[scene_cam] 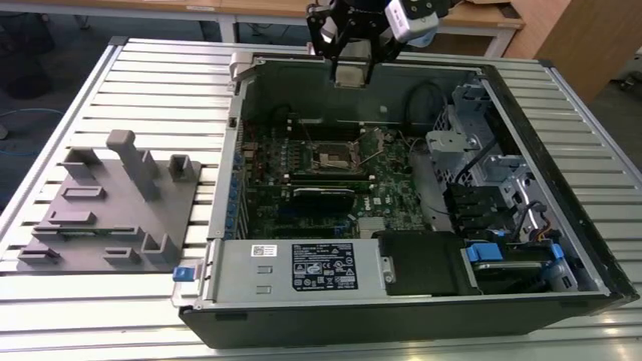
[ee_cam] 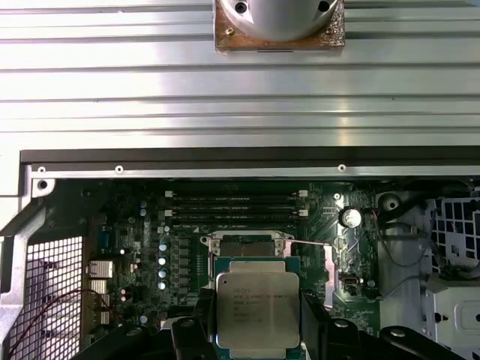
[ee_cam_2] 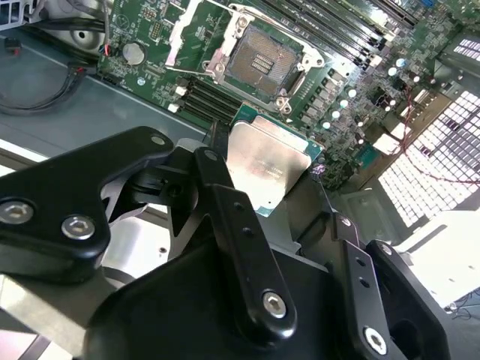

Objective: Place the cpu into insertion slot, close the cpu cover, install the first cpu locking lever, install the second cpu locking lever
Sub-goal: 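Place the cpu into insertion slot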

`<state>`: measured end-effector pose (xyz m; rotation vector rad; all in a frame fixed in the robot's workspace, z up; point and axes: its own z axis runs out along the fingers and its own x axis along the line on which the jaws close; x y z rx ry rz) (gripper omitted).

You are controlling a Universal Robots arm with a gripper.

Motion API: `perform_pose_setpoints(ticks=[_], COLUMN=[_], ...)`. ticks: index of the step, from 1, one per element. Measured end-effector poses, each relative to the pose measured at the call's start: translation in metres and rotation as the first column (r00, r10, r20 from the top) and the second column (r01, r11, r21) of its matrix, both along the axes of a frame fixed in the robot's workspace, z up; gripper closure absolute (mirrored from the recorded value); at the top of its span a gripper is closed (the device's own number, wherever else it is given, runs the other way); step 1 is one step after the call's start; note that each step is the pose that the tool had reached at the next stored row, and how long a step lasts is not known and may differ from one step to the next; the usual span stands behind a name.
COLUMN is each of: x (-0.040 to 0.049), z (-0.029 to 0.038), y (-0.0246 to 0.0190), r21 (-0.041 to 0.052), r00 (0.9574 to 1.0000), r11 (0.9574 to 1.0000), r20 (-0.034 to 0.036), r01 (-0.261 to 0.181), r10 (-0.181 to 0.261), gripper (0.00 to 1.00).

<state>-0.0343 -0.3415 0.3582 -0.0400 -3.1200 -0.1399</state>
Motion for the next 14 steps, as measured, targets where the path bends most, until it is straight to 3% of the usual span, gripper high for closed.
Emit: perform_pose_setpoints(ticks=[7, 14], x=[0.0, -0.0004], z=[-0.003, -0.0104], y=[0.0, 0.0], r21=[0.0, -0.0002], r00=[1.0, 1.0], r11=[1.0, 1.0], r20=[0.0003, 0.0028], r01=[0.0, 0.0], r10=[0.0, 0.0], gripper=[0.46, 0.46])
